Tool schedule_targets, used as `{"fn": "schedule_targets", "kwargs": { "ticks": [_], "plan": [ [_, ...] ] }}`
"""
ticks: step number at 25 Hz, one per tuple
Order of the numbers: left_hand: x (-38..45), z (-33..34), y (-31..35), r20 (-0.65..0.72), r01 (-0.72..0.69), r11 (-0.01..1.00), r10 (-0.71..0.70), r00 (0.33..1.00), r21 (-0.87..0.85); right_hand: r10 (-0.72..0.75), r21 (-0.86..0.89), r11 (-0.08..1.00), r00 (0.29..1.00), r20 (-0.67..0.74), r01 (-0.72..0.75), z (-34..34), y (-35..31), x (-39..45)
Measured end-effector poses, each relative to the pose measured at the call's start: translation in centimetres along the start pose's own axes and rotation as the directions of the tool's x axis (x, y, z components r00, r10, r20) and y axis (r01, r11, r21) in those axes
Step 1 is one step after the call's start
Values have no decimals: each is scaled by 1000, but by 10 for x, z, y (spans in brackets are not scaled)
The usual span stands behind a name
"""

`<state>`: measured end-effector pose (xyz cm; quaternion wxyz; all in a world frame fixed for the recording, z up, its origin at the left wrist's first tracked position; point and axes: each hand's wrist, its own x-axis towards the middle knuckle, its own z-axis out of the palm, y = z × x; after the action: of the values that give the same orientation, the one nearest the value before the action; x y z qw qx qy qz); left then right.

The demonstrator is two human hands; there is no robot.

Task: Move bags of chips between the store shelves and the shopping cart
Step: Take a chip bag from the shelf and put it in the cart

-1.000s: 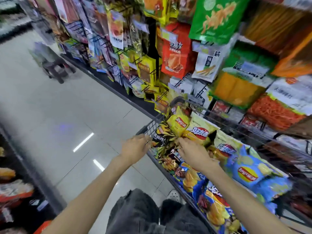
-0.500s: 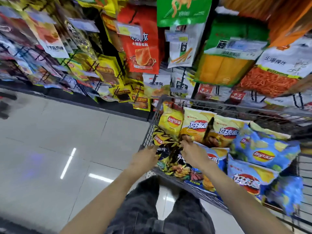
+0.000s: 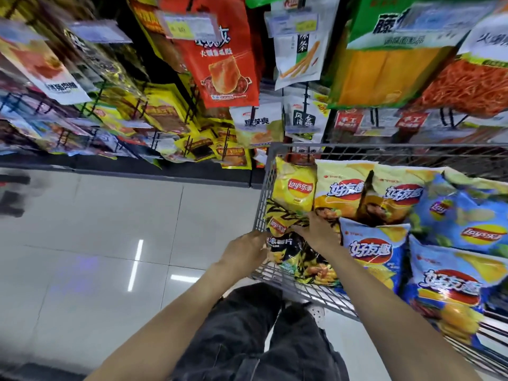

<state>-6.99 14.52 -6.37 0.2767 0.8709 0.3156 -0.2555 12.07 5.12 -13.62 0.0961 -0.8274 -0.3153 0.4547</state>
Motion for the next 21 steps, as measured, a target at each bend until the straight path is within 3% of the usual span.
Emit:
{"fn": "schedule_targets", "kwargs": {
  "ticks": [8, 11, 16, 18, 21],
  "plan": [
    [26, 2, 6, 47, -102, 994, 101, 994, 37, 82, 234, 972, 968, -237, -26, 3, 20, -3],
    [40, 6, 11, 80, -135, 990, 131, 988, 43, 78, 344, 939, 950, -301, 32, -15, 39, -27],
    [67, 6, 33, 157, -149, 986, 136, 978, 77, 86, 366, 927, 908, -411, 78, -37, 58, -63],
    [78, 11, 42, 212, -160, 987, 152, 965, 21, 119, 377, 924, 897, -425, 56, -40, 67, -76],
    [88, 20, 50, 367, -80, 973, 158, 917, -218, 132, 382, 922, 876, -465, 63, -45, 77, -99]
  ]
}}
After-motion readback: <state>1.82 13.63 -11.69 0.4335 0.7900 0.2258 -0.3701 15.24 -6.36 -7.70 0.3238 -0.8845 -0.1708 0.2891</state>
